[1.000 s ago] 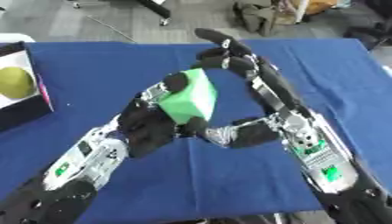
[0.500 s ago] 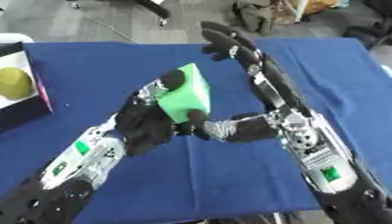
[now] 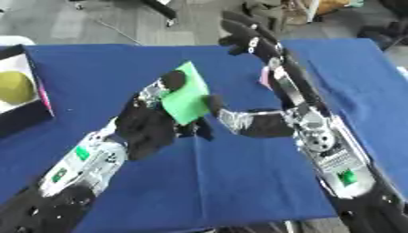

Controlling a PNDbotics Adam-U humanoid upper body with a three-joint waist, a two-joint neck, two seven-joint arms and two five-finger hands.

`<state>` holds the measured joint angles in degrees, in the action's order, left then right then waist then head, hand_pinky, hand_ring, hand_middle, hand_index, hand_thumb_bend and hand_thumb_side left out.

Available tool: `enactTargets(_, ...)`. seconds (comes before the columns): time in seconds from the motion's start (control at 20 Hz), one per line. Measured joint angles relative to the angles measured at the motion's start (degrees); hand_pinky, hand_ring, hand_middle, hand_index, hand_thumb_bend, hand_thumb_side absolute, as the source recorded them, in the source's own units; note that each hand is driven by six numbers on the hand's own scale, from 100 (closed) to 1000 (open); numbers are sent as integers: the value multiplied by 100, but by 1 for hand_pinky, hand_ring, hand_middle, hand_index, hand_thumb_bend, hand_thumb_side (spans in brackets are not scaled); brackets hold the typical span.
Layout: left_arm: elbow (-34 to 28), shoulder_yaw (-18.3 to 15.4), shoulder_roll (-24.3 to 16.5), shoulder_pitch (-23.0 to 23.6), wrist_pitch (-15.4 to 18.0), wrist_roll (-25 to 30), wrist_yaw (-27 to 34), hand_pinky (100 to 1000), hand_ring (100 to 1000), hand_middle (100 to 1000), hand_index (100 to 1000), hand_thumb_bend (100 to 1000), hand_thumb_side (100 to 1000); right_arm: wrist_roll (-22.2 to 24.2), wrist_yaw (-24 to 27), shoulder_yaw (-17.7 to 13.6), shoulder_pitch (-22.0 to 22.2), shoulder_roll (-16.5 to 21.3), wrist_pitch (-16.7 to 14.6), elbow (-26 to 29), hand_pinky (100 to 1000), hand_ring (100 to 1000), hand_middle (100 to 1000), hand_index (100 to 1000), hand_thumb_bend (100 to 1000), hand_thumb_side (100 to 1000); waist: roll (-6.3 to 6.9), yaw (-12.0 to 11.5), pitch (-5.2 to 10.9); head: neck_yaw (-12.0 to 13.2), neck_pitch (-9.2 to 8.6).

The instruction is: Pick up the objects with one hand, pass them to the other hand, and then place them into the box on the other side of the table.

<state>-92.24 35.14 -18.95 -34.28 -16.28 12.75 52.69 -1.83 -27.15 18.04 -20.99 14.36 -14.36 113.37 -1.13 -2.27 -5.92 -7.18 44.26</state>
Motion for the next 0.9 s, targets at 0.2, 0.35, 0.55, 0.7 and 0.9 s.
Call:
enactTargets(0.2,194,-165,-6,41,160,-86,-68,692,544,323,416,360,602,75,331,-33,-18,2,-91,0,742,818,962,939,284,392,3,7,-1,2,0)
enactTargets(0.35,316,-306,-6,91,298,-156,-120,690,543,323,416,359,597,116,497,-76,-18,6,-162,0,745,819,962,939,282,389,4,12,-3,2,0)
enactTargets(0.55,485,-548,-42,179,508,-284,-187,690,546,325,416,352,596,86,609,-203,-14,55,-267,0,746,816,960,941,285,382,16,26,-4,2,0)
enactTargets(0.7,547,-688,-122,212,628,-358,-230,694,557,332,417,331,600,21,625,-298,1,111,-314,0,746,814,957,942,269,391,22,36,-4,2,0)
enactTargets(0.9,721,-1278,-617,360,959,-790,-418,702,575,346,420,300,609,-250,557,-588,194,345,-219,1,746,813,953,942,256,398,70,77,-4,91,0)
